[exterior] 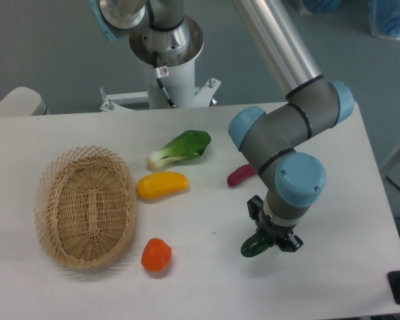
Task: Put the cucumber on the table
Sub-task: 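Carry the held green cucumber with the gripper toward the yellow pepper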
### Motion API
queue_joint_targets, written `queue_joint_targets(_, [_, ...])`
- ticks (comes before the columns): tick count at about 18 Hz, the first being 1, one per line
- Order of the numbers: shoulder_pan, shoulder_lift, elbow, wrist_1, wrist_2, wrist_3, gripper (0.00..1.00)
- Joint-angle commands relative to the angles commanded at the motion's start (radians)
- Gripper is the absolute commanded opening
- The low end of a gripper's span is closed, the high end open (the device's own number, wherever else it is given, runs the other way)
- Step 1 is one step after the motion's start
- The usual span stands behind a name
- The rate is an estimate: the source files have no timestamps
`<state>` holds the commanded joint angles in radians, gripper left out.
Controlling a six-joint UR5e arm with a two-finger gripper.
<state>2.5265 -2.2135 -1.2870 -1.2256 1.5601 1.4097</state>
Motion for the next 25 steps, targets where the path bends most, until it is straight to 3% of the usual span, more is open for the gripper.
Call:
queue_joint_targets(11, [-0.029,0.018,-0.026,-0.011,0.015,-0.041,0.03])
queue_joint_targets(19, [-0.093,0.133,-0.24,0.005,0.015,-0.046,0.02])
queue_joint_targets(25, [-0.172,0.164,-0.363,0.095,0.035,-0.121,0.03])
